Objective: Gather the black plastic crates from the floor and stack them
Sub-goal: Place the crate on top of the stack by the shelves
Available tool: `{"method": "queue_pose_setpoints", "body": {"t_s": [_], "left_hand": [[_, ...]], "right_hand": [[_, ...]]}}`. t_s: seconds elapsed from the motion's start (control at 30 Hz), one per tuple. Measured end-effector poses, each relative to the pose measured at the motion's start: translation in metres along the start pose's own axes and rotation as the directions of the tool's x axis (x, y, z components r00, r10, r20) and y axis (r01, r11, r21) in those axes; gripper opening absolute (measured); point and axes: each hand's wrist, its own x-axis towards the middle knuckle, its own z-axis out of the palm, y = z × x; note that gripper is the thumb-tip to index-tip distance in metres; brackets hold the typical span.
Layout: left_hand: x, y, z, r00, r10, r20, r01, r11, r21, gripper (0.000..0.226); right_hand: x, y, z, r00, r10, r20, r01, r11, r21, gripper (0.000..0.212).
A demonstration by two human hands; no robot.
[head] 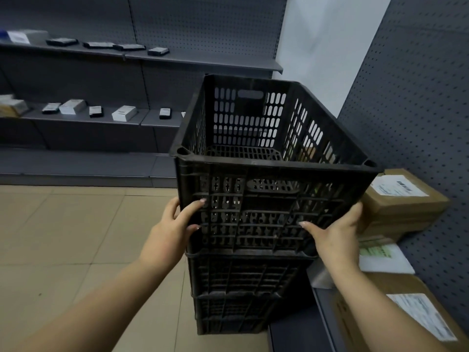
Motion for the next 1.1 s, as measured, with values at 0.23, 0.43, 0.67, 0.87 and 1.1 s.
{"method": "queue_pose_setpoints", "body": {"t_s": [0.23,0.43,0.67,0.87,1.1], "left_hand": [[0.024,0.006,0.02,0.998,-0.059,0.009,0.059,0.998,-0.015,0.067],[0.031,-0.001,0.022,0.998,-0.05,0.043,0.05,0.999,-0.009,0.067],[0.028,-0.032,0.001,0.972,0.122,0.201,-0.123,0.992,-0.004,0.065],[0.077,-0.068,-0.066,0.906,0.377,0.192,-0.391,0.92,0.035,0.054],[0.151,-0.114,-0.135,0.861,0.454,0.229,-0.476,0.878,0.051,0.063]], "right_hand": [[0.029,-0.009,0.005,1.0,0.0,0.012,0.0,0.999,0.038,0.115],[0.033,-0.011,0.012,1.0,0.022,0.018,-0.023,0.997,0.071,0.111],[-0.006,-0.052,0.026,0.964,0.085,-0.252,-0.018,0.966,0.258,0.087],[-0.034,-0.168,0.029,0.73,-0.187,-0.657,0.409,0.89,0.202,0.036],[-0.084,-0.307,0.063,0.846,-0.414,-0.336,0.395,0.91,-0.127,0.033]]}}
